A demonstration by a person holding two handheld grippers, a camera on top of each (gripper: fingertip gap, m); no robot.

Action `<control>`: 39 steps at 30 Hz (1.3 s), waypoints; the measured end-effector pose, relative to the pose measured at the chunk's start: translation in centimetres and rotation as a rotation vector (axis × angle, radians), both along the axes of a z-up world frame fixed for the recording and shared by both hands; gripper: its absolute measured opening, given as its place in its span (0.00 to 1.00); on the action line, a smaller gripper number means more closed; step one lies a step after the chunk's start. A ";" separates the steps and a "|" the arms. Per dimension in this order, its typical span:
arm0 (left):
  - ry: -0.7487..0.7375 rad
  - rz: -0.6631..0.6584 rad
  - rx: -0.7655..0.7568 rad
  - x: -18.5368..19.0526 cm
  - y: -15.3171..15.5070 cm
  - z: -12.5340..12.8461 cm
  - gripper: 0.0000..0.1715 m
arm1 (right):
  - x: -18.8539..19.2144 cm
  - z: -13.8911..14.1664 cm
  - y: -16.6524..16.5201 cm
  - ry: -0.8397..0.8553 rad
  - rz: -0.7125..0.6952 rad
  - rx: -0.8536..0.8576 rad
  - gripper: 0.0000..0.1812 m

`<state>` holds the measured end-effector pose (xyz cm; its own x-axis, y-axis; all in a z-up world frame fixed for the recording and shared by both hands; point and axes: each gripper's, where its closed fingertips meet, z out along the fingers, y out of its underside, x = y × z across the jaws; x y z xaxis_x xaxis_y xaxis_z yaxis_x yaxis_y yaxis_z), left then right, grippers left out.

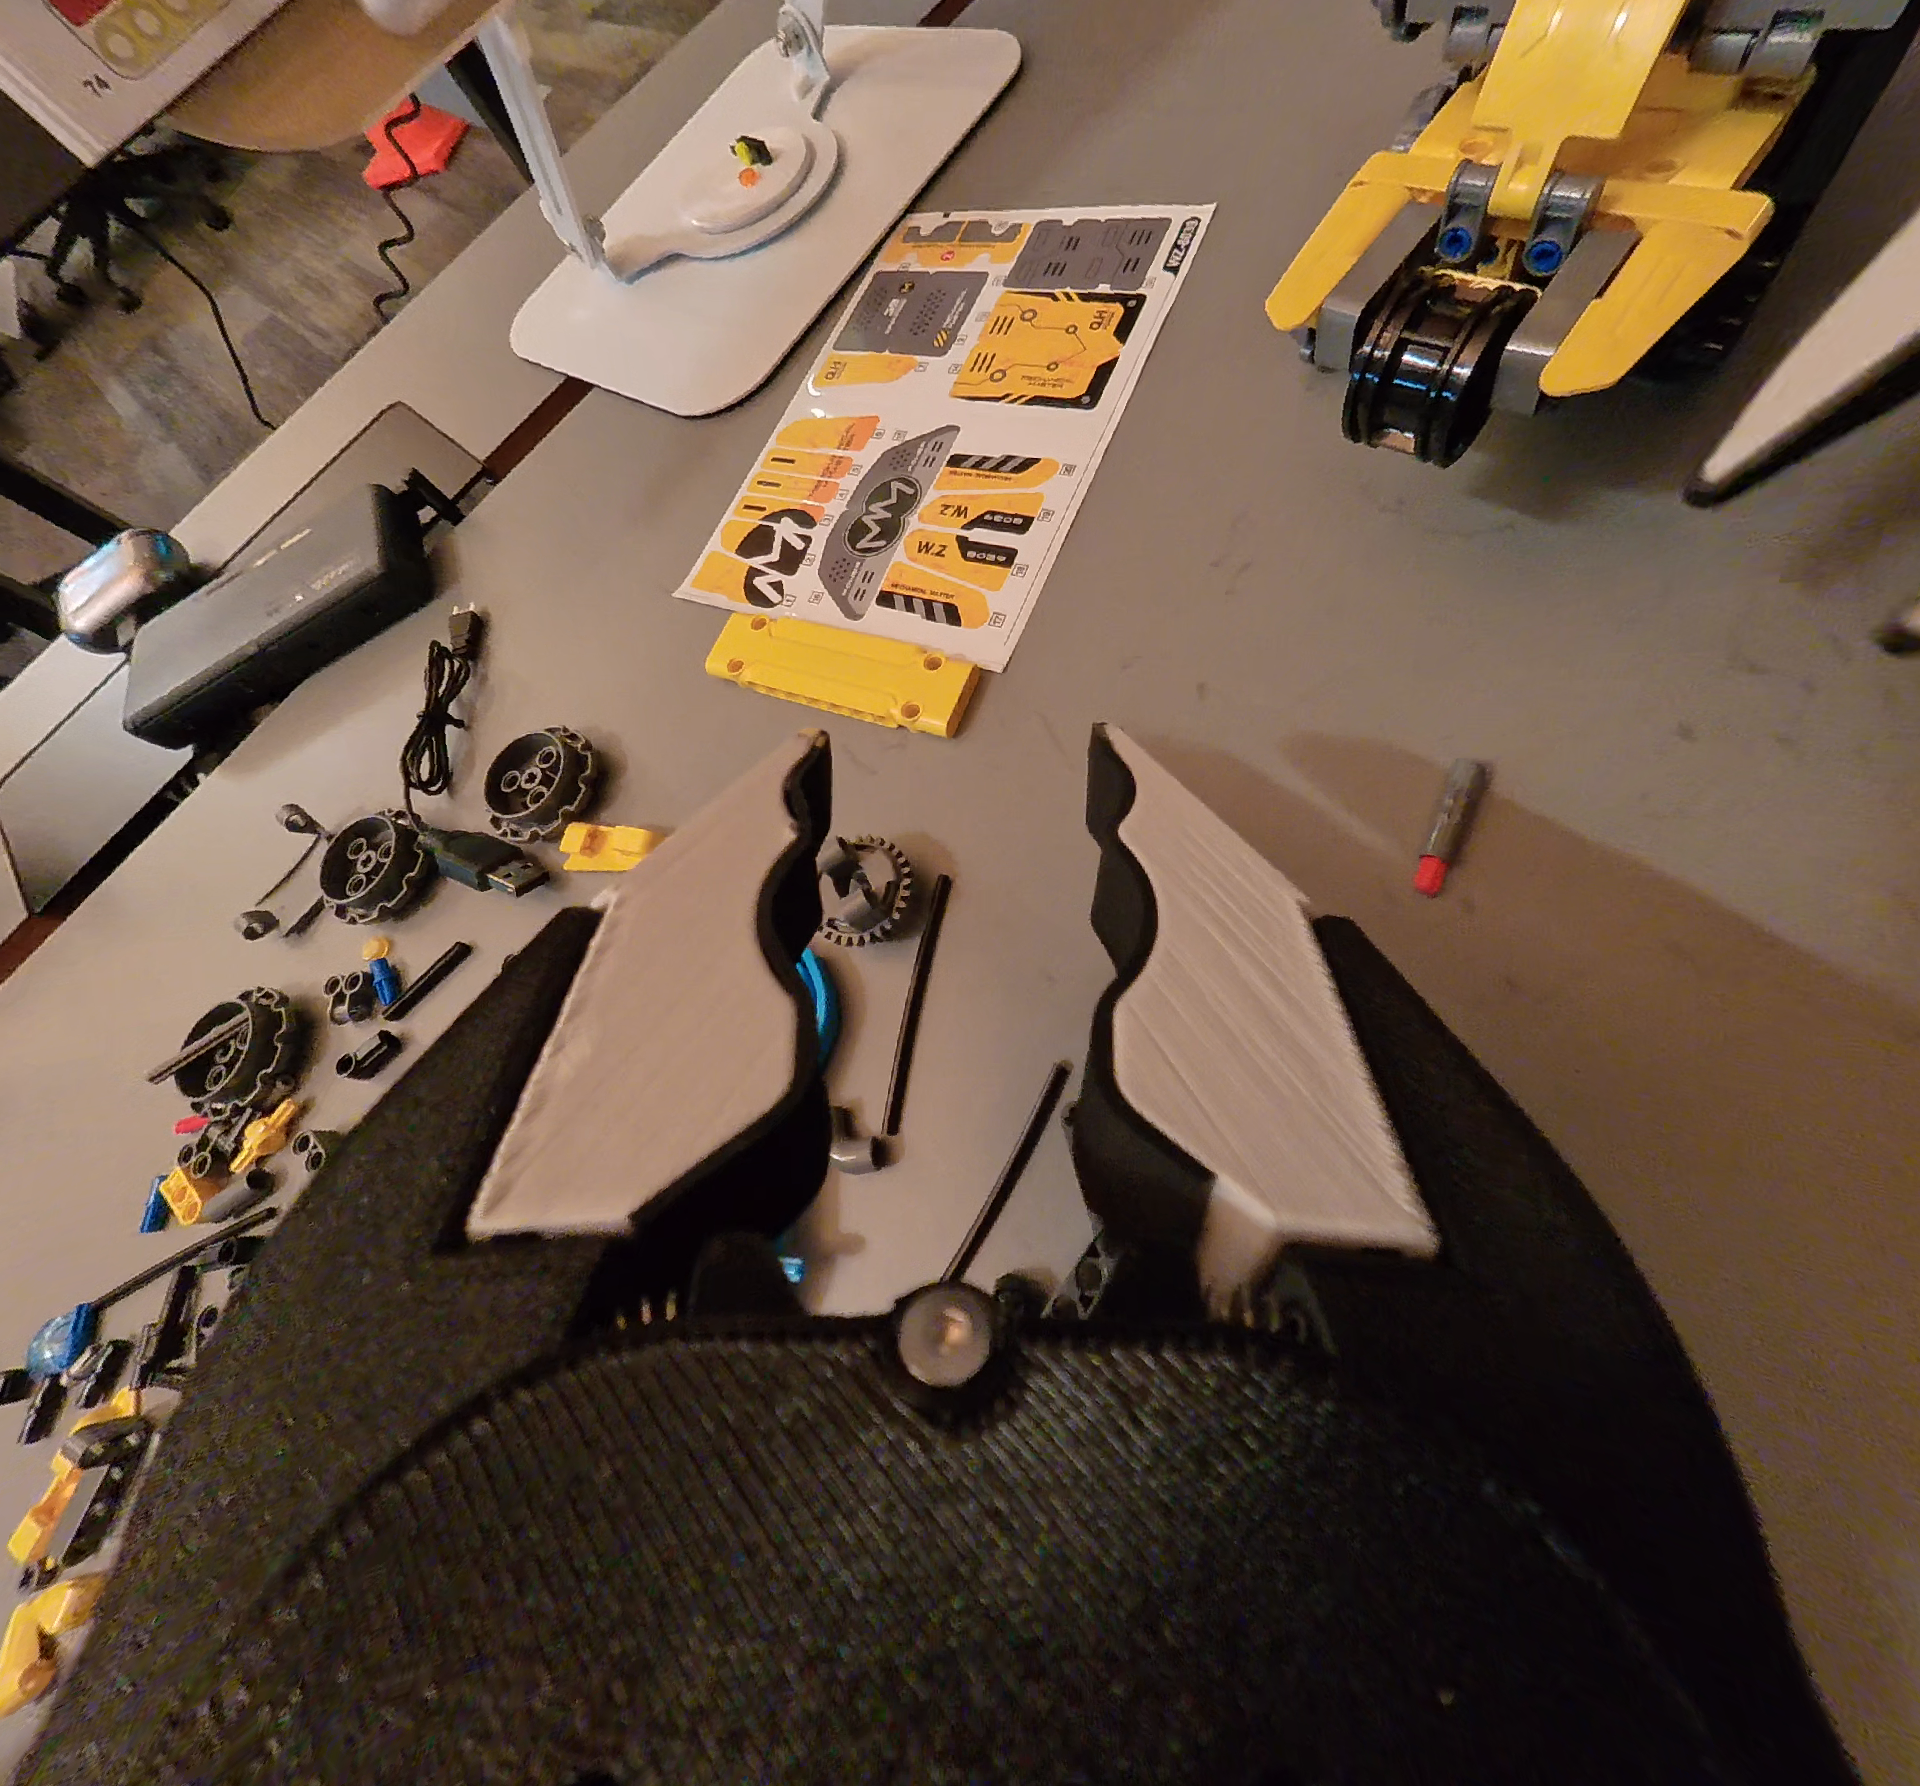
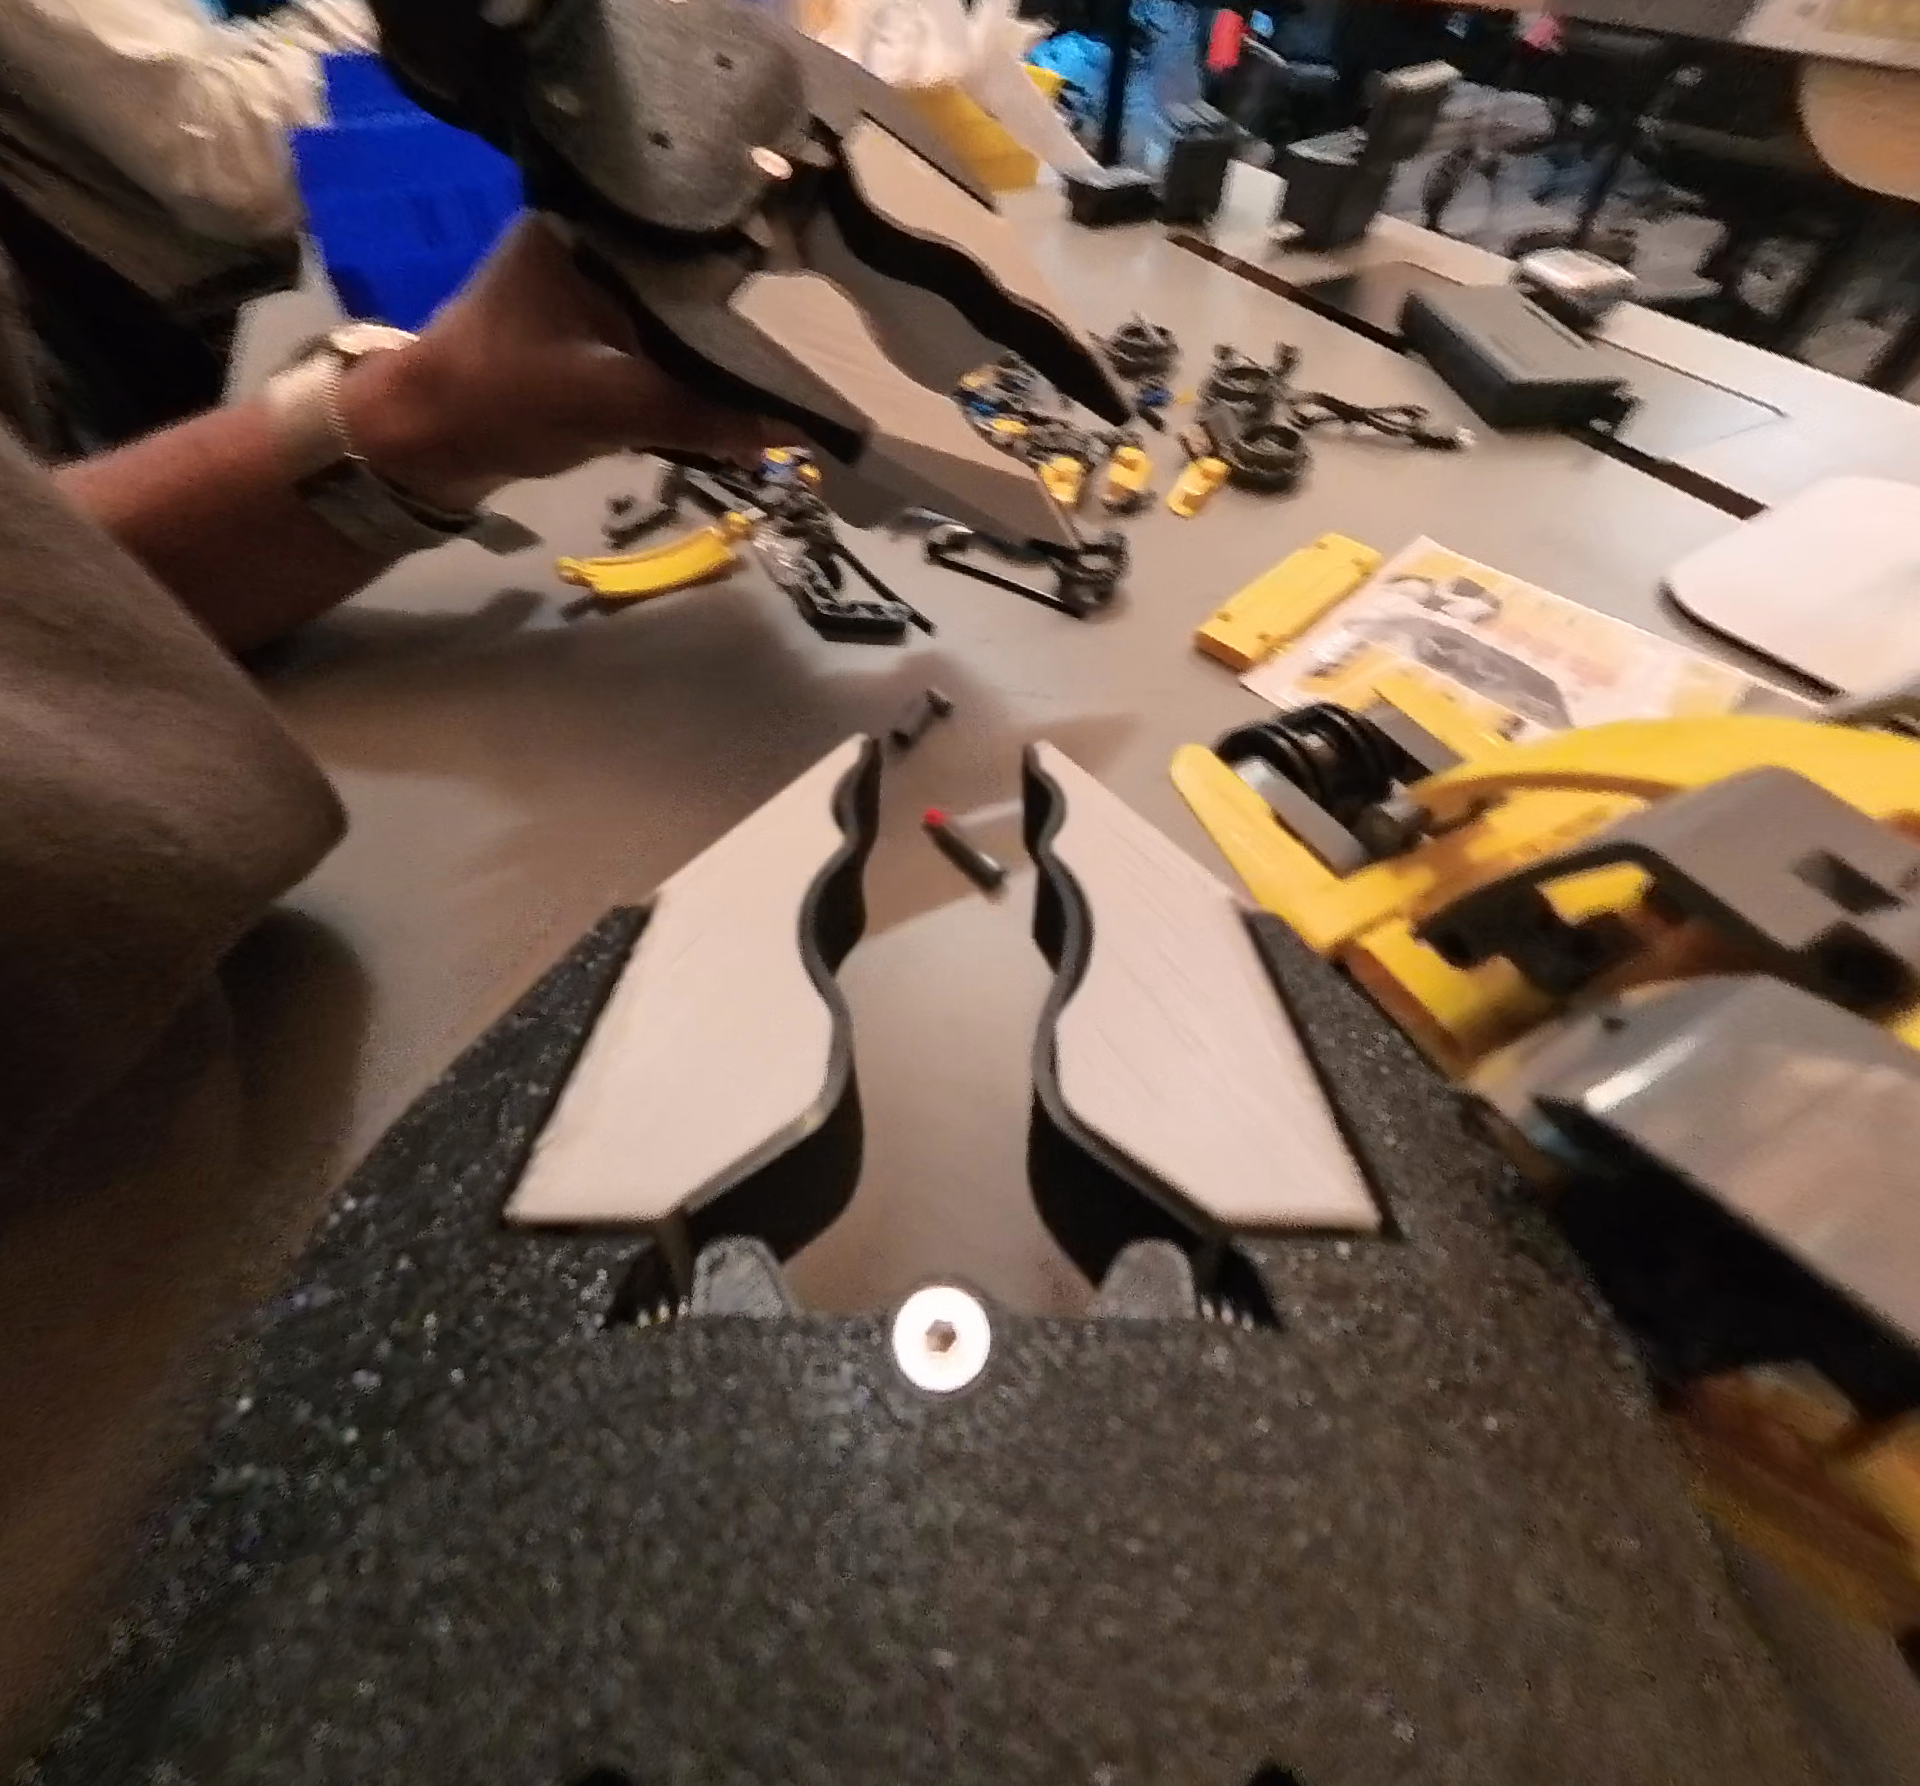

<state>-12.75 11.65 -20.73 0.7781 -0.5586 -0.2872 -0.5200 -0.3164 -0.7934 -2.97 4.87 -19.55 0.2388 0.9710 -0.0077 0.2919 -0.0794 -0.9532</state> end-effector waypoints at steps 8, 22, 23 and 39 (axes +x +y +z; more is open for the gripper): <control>-0.024 0.017 -0.030 -0.6 0.3 -0.6 0.29 | 2.7 0.7 2.0 0.073 -0.136 -0.044 0.12; -0.047 0.002 -0.028 0.0 0.1 -0.4 0.29 | 12.0 5.0 2.5 0.146 -0.582 0.317 0.15; -0.048 0.004 -0.020 0.0 0.2 -0.2 0.29 | 13.0 4.6 3.1 0.128 -0.646 0.313 0.18; -0.092 -0.011 0.019 0.8 -0.3 1.2 0.29 | 11.2 1.6 4.5 0.004 -0.663 0.102 0.11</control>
